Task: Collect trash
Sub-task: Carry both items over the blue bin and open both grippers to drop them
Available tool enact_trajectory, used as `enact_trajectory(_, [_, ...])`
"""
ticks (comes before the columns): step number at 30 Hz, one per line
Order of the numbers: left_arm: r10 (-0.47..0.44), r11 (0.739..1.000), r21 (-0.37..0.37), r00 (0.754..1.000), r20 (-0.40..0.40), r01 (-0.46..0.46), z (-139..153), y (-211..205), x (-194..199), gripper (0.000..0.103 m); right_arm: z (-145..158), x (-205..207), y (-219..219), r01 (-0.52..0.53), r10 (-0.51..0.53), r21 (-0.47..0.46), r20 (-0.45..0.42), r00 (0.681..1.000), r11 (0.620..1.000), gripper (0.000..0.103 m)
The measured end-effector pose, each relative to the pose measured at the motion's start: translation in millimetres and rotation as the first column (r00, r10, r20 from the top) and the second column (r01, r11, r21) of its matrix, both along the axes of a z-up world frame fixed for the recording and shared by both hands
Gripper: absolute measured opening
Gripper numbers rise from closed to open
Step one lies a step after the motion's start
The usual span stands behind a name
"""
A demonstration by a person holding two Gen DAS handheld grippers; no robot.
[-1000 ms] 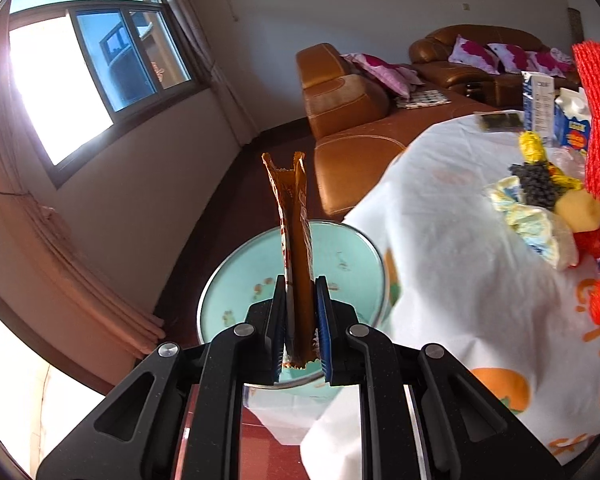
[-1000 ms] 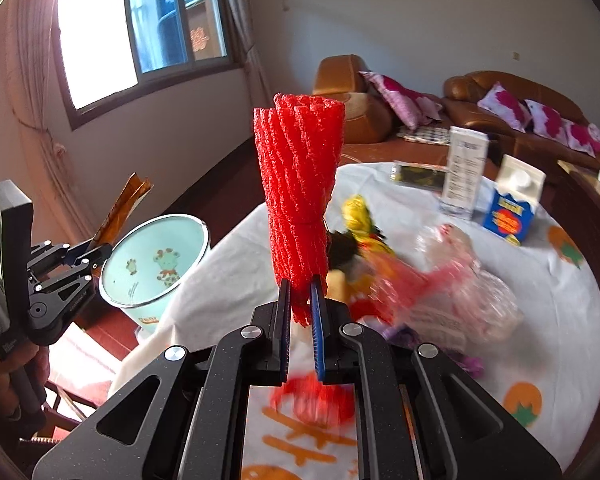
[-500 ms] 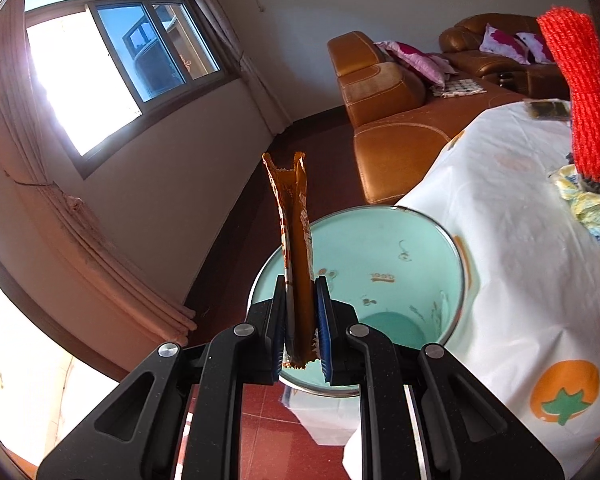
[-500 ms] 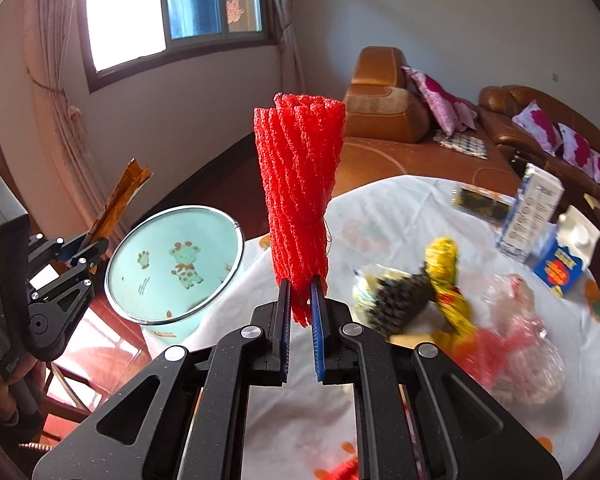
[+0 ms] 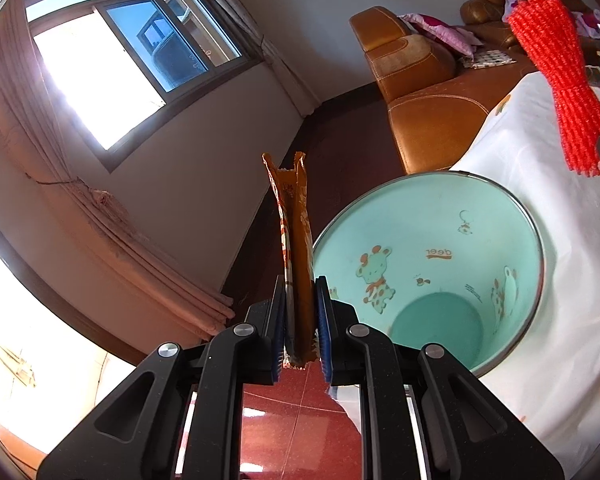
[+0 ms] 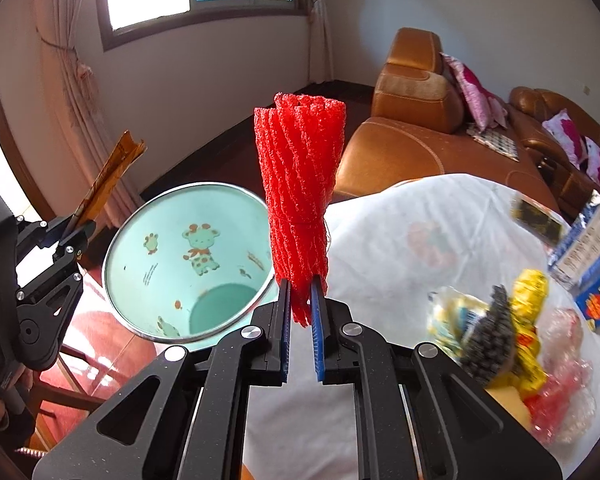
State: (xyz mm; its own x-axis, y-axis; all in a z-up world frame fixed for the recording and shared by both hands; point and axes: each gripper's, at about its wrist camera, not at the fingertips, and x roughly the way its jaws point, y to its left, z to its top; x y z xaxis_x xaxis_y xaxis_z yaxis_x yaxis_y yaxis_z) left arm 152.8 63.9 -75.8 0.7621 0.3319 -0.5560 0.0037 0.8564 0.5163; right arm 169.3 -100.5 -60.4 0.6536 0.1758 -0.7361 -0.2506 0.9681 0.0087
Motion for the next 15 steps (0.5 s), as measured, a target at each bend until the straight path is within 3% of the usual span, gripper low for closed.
enact_trajectory(15, [0.004,1.0,-0.023,1.0,-0.031,-0.004,-11,8,13,0.016,-25,29,46,-0.094,0.093,-0.02,-0.058,0.994,0.995,0.01])
